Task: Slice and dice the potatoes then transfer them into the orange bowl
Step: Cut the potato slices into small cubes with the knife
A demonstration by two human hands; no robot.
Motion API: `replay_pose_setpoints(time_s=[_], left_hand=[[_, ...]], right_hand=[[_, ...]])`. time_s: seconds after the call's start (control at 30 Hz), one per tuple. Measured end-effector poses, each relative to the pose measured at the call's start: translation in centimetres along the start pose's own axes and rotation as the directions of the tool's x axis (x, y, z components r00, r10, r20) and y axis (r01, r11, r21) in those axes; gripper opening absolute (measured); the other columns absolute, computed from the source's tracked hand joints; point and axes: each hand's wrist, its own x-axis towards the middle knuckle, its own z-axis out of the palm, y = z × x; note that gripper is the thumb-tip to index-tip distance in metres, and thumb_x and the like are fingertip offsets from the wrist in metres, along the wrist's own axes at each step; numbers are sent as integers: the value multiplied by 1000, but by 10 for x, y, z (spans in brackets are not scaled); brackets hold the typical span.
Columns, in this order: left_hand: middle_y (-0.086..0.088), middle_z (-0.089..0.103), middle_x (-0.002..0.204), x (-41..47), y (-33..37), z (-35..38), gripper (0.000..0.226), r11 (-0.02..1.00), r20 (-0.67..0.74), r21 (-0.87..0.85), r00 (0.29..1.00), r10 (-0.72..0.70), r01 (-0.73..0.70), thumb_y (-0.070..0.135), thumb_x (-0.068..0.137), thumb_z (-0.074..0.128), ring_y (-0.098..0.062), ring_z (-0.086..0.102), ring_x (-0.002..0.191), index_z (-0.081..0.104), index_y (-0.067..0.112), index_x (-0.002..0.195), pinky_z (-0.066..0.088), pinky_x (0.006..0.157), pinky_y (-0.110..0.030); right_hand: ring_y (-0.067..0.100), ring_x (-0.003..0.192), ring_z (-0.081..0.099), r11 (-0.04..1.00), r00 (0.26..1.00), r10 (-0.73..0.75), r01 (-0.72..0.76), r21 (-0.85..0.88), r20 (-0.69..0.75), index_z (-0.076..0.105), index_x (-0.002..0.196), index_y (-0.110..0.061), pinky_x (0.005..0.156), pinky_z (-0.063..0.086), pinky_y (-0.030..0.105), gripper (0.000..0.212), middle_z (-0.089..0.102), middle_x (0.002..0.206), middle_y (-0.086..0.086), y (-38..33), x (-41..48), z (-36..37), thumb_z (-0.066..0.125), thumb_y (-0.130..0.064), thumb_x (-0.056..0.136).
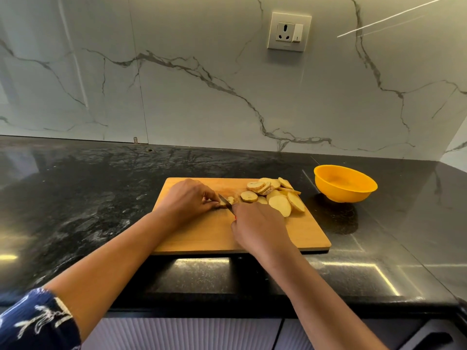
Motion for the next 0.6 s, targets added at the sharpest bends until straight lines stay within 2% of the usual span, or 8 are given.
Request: replay_pose_setpoints(time_s=[0.1, 0.23, 0.3, 0.4, 0.5, 0.6], left_hand=[[3, 71, 99, 0, -1, 1, 26, 1000, -9, 0, 1000, 0, 0, 42, 86, 62, -13, 63, 88, 73, 25, 103, 53, 79, -32], [4, 71, 100, 0, -2, 0, 25, 1000, 1, -6, 1000, 4, -4, 40, 87, 62, -11, 63, 88, 72, 26, 104, 53, 80, -30], [4, 70, 100, 0, -2, 0, 24, 1000, 5, -14, 1000, 3, -3, 40, 87, 62, -11, 63, 89, 72, 26, 104, 53, 80, -30], [5, 71, 99, -1, -4, -1, 23, 998, 7, -54, 1000, -15, 16, 38, 85, 65, -10, 64, 90, 73, 26, 102, 53, 82, -30], [7, 71, 101, -1, -10, -5, 21, 996, 57, -90, 998, -23, 28, 35, 84, 67, -6, 61, 91, 73, 25, 102, 48, 81, -21], [9, 70, 106, -2, -13, -8, 21, 999, 116, -44, 993, 9, -4, 35, 87, 63, -6, 61, 96, 72, 29, 105, 49, 85, -25]], right_hand=[[15, 71, 45, 999, 999, -28, 27, -37, -34, 52, 129, -19, 56, 33, 26, 32, 50, 82, -3, -2, -10, 6, 41, -23, 100], [18, 77, 51, 997, 999, -47, 45, -63, -28, 37, 142, -21, 56, 37, 28, 43, 47, 80, -3, 6, -34, 5, 40, -22, 100], [19, 83, 54, 997, 999, -45, 45, -56, -6, 41, 140, -23, 61, 40, 30, 40, 54, 86, -2, 9, -39, 0, 40, -23, 99], [16, 82, 53, 999, 999, -38, 39, -14, 35, 47, 134, -26, 67, 46, 29, 35, 55, 90, -4, 9, -41, -10, 41, -28, 99], [15, 86, 58, 999, 998, -8, 11, 42, -66, 45, 135, -27, 72, 52, 31, 36, 63, 100, -4, 7, -36, -13, 40, -31, 100], [17, 89, 60, 997, 990, 21, -11, 71, -141, 45, 137, -27, 70, 52, 31, 38, 64, 105, -3, 4, -23, -9, 39, -31, 100]])
